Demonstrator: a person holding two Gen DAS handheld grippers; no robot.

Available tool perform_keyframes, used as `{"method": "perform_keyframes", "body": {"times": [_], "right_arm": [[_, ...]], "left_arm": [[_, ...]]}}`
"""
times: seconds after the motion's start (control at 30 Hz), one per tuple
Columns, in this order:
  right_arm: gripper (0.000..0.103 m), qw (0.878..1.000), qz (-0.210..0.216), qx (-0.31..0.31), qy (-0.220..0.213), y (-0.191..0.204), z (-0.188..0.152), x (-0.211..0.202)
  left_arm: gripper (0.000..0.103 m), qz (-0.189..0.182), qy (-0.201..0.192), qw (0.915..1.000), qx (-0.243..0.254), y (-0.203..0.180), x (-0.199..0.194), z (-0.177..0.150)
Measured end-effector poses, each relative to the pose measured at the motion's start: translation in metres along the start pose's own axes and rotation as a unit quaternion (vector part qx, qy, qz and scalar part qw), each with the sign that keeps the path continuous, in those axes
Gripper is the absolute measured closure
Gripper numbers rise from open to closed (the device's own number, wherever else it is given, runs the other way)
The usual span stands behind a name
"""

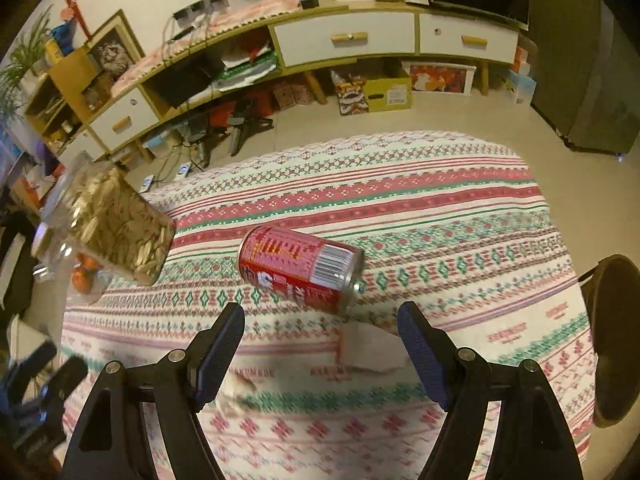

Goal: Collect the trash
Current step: 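Grasp the red can with the right gripper while the left pinches a small white scrap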

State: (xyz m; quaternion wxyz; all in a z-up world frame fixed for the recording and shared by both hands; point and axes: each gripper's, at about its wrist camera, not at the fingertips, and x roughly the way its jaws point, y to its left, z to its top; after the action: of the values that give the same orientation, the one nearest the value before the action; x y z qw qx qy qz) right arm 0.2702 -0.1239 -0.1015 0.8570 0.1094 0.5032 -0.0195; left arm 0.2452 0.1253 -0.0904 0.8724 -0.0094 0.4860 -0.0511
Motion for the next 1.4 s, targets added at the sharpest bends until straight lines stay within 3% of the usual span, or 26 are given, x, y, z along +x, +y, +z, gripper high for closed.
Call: {"method": "perform_keyframes", "body": {"times": [0.2,0.33,0.53,0.7,0.87,1.0,1.23,1.4], "right_arm": [[0.023,1.000,0.004,0.011,0.008,-0.004,0.008,0.004],[0.023,1.000,-0.001,0.012,0.007,-0.020,0.008,-0.003],[0.023,1.000,-0.010,0.022,0.012,-0.050,0.005,-0.011],[0.023,1.000,-0.007,0.028,0.011,-0.059,0.004,-0.014],[0.023,0.999,-0.006,0.031,0.018,-0.063,0.002,-0.011],[0.023,0.999,0.001,0.034,0.024,-0.060,0.003,-0.009],[0.022,0.999,0.009,0.038,0.037,-0.030,0.009,0.006],[0.012,0.994,0.031,0.088,0.052,-0.015,0.017,0.024]], "left_arm": [[0.016,-0.064,0.031,0.9973,0.021,-0.015,0.020,-0.008],[0.038,-0.138,0.081,0.9870,0.014,-0.036,0.041,-0.015],[0.048,-0.201,0.115,0.9728,0.007,-0.063,0.058,-0.020],[0.051,-0.205,0.121,0.9711,0.020,-0.086,0.065,-0.024],[0.064,-0.218,0.121,0.9684,0.009,-0.094,0.078,-0.023],[0.096,-0.216,0.122,0.9686,0.005,-0.097,0.087,-0.023],[0.099,-0.166,0.076,0.9833,0.004,-0.082,0.066,-0.004],[0.099,-0.133,0.054,0.9896,-0.010,-0.060,0.057,0.000]]}}
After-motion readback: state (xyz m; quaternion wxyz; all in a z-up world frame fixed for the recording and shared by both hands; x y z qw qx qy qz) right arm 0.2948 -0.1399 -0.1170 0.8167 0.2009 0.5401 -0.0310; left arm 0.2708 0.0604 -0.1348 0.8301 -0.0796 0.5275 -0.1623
